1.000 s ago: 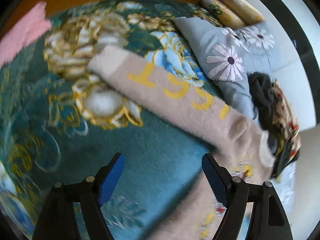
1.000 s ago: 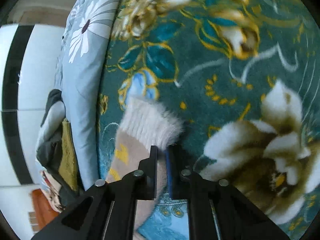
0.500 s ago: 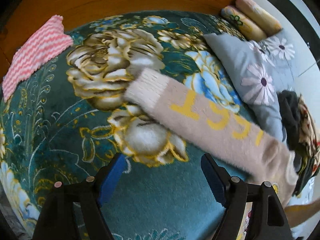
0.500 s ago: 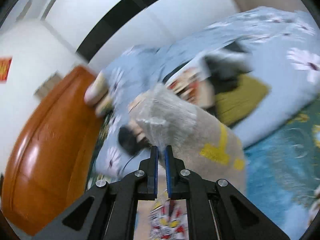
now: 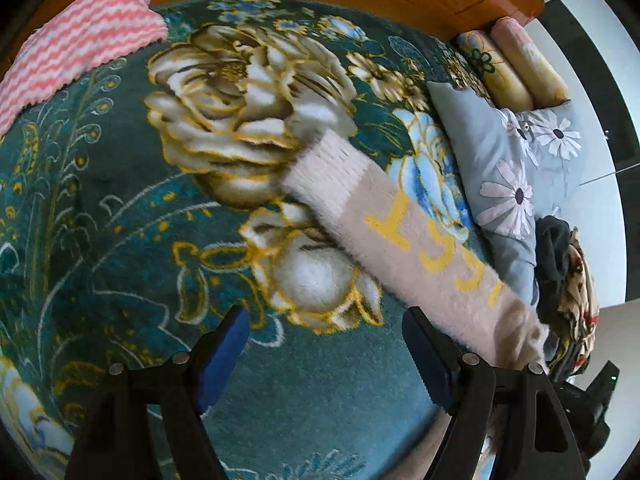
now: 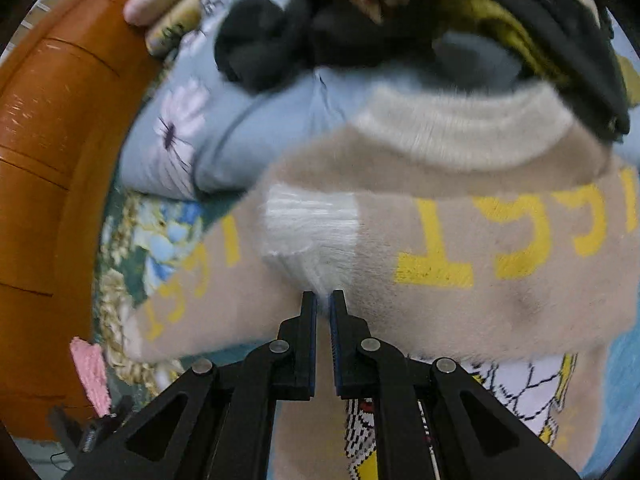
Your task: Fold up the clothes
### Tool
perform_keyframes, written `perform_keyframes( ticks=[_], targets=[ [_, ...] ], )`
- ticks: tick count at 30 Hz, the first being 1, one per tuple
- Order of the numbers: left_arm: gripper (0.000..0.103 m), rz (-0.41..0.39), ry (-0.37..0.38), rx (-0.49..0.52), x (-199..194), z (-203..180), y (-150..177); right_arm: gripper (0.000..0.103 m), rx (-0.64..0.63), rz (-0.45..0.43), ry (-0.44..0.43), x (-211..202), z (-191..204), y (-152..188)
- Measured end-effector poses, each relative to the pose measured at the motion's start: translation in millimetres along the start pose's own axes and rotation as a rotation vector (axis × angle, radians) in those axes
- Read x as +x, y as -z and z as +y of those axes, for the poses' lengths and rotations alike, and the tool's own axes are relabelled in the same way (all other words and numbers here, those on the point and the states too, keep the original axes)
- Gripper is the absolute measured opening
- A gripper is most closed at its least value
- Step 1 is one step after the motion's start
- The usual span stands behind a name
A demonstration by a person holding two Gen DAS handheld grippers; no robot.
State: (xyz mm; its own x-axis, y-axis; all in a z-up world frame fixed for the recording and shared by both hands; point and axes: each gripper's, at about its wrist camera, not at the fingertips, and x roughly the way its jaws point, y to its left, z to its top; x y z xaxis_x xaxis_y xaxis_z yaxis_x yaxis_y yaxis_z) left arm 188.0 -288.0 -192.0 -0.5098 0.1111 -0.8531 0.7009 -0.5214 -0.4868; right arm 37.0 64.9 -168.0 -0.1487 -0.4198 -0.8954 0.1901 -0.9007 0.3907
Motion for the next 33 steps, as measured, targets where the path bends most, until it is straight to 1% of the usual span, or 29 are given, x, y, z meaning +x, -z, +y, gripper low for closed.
perform_keyframes(
  ticks=[1, 2, 4, 6, 7, 8, 10, 11, 14, 16, 17, 18, 19, 20, 21, 22, 23, 26, 29, 31, 33],
  targets=[
    [0.081, -0.003, 0.001, -0.008, 1.0, 2.0, -2.0, 0.007, -0.004, 0.014, 0.003, 3.6, 0.9, 1.2],
    [0.081, 0.000, 0.013, -0.023, 4.1, 3.1, -4.8, 0.009, -0.012, 0.033, 0.003, 8.4, 1.4, 2.4],
    [0.082, 0.006, 0.036, -0.053, 10.2, 5.2, -10.4, 0.010, -0.018, 0.067, -0.010, 12.1, 2.1, 0.9],
    [0.082, 0.005, 0.056, -0.082, 17.6, 5.0, -17.2, 0.022, -0.014, 0.076, -0.046, 8.0, -2.6, 1.0],
    [0.082, 0.003, 0.067, -0.097, 21.6, 4.1, -21.0, 0.036, -0.010, 0.065, -0.060, 2.9, -4.3, 0.5],
    [0.082, 0.000, 0.083, -0.116, 25.4, 3.5, -25.0, 0.038, -0.005, 0.051, -0.080, -4.9, -6.8, 0.5],
    [0.082, -0.010, 0.116, -0.166, 33.7, 4.5, -34.6, 0.038, -0.006, 0.015, -0.108, -23.5, -13.9, 2.6],
    [0.081, -0.026, 0.116, -0.200, 38.2, 7.0, -39.4, 0.038, -0.009, -0.004, -0.118, -33.7, -18.0, 4.3],
    [0.080, -0.058, 0.083, -0.279, 51.3, 14.3, -50.0, 0.038, -0.001, -0.057, -0.133, -63.8, -36.3, 12.4],
    [0.077, -0.077, 0.059, -0.298, 53.8, 13.7, -53.5, 0.038, 0.022, -0.085, -0.131, -79.6, -51.5, 18.2],
    [0.072, -0.086, 0.047, -0.307, 55.1, 13.5, -55.2, 0.038, 0.037, -0.092, -0.121, -84.1, -60.5, 20.8],
    [0.061, -0.094, 0.029, -0.311, 56.3, 12.8, -57.1, 0.038, 0.052, -0.099, -0.110, -88.6, -69.6, 23.4],
    [0.053, -0.098, -0.014, -0.297, 57.3, 10.4, -59.3, 0.038, 0.067, -0.106, -0.100, -93.2, -78.6, 26.0],
    [0.032, -0.101, -0.056, -0.282, 58.3, 8.0, -61.6, 0.038, 0.087, -0.112, -0.092, -97.1, -88.2, 28.9],
    [0.026, -0.103, -0.091, -0.269, 59.1, 5.8, -63.5, 0.038, 0.116, -0.115, -0.090, -99.8, -99.0, 32.1],
    [0.023, -0.106, -0.093, -0.263, 58.6, 3.9, -64.5, 0.038, 0.145, -0.118, -0.089, -102.4, -109.9, 35.4],
    [0.014, -0.114, -0.079, -0.253, 56.1, 0.2, -65.4, 0.038, 0.174, -0.122, -0.091, -105.5, -120.2, 38.7],
    [0.013, -0.157, -0.037, -0.166, 39.2, -21.1, -64.6, 0.038, 0.245, -0.144, -0.118, -117.8, -144.2, 48.7],
    [0.012, -0.210, 0.039, -0.017, 8.2, -61.6, -57.0, 0.038, 0.282, -0.173, -0.131, -133.7, -164.9, 58.4],
    [0.012, -0.245, 0.089, 0.095, -13.0, -91.7, -49.7, 0.038, 0.299, -0.191, -0.137, -141.3, -174.3, 63.3],
    [0.012, -0.283, 0.147, 0.244, -37.3, -133.5, -34.9, 0.038, 0.318, -0.208, -0.137, -149.2, -184.8, 68.0]
  ],
)
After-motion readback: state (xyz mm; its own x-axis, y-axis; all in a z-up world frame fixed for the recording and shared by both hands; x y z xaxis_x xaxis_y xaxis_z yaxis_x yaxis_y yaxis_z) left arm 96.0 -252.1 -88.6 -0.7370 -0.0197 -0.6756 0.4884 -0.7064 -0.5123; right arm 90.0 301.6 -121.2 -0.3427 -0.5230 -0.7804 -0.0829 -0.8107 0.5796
